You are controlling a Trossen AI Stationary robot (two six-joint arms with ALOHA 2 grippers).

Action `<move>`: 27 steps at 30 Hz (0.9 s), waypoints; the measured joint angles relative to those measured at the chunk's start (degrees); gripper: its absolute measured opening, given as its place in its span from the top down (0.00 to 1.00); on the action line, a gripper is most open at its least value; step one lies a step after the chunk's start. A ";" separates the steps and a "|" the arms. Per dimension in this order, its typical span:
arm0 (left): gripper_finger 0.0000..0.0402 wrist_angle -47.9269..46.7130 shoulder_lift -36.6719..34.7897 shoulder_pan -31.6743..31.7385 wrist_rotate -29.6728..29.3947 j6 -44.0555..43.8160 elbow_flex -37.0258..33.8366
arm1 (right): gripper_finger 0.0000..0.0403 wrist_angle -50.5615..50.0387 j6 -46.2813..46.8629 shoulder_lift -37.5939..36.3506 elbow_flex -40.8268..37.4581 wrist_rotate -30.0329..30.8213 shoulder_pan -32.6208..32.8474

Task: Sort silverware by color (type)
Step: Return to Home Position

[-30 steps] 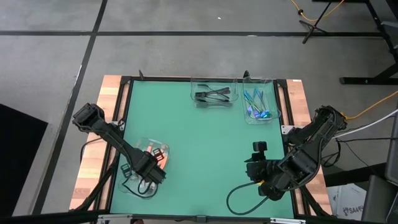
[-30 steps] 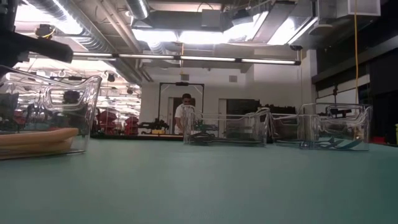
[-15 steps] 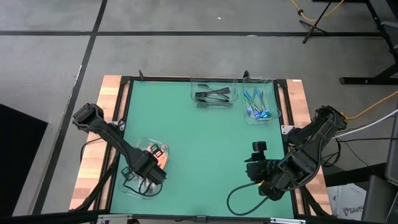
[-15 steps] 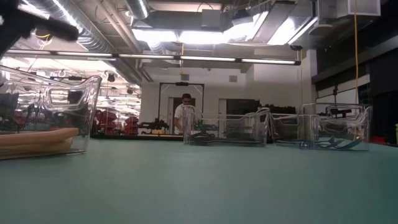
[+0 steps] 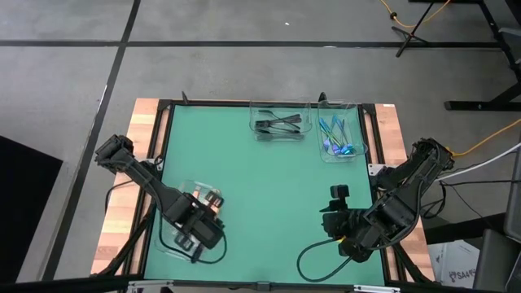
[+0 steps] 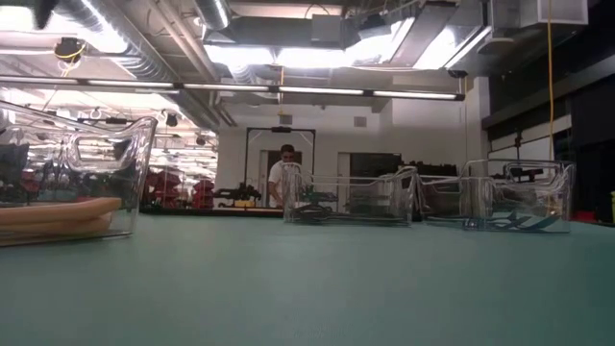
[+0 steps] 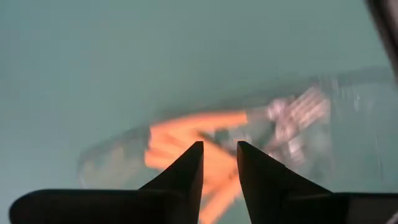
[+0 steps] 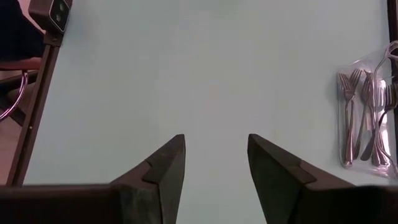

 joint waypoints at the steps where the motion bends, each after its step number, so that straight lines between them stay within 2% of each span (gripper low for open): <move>1: 0.77 2.13 0.00 0.00 -0.96 0.00 -0.02 | 0.58 0.02 -0.01 0.00 0.00 -0.09 0.00; 4: 0.77 9.77 0.00 0.20 -4.78 0.00 -0.02 | 0.59 0.05 0.00 0.00 -0.02 -0.14 0.02; 9: 0.82 23.69 0.00 1.80 -15.01 0.28 -0.02 | 0.59 0.03 -0.01 0.00 -0.01 -0.13 0.00; 14: 0.95 32.02 0.00 4.80 -16.22 3.22 0.02 | 0.64 0.01 -3.67 0.00 -0.02 -0.49 0.00; 17: 0.99 31.95 0.07 6.87 -16.26 2.99 1.78 | 0.72 -0.03 -7.16 -0.06 -0.02 0.00 0.02; 22: 0.99 30.71 -0.13 9.56 -16.44 3.81 6.86 | 0.87 -0.46 -12.48 -0.55 0.00 0.33 0.00; 27: 0.99 25.67 -1.54 11.19 -18.08 5.01 13.59 | 0.99 -0.89 -13.57 -3.05 0.00 0.34 0.00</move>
